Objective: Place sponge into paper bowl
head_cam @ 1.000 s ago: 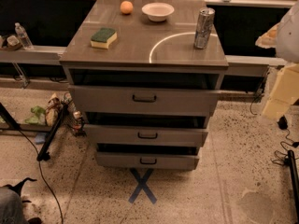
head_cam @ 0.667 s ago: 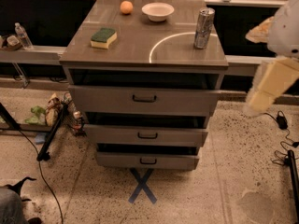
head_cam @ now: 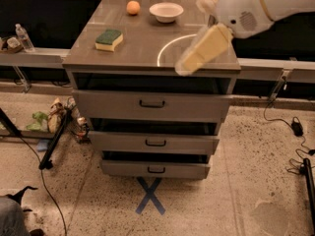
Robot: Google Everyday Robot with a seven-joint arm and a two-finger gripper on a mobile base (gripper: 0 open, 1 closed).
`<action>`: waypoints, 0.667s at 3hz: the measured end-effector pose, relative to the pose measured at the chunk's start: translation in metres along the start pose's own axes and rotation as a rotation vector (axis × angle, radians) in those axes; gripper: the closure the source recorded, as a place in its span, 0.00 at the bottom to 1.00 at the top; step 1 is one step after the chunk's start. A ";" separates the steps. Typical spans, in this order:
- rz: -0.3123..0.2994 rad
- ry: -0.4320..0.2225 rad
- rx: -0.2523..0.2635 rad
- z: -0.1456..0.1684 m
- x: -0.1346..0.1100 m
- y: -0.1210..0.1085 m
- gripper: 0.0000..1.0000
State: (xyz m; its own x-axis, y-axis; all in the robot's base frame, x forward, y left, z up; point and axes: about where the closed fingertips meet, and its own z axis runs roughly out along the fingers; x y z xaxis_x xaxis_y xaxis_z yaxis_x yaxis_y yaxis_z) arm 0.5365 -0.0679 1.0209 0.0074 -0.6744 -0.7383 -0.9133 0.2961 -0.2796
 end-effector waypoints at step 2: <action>0.009 -0.049 0.024 0.004 -0.014 -0.007 0.00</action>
Offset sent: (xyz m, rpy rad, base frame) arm 0.0085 0.0119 0.0109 0.0592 -0.0247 -0.0084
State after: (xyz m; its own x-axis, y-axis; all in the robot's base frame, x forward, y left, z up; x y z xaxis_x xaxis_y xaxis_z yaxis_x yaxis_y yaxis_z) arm 0.5441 -0.0579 1.0308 0.0197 -0.6381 -0.7697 -0.9034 0.3185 -0.2871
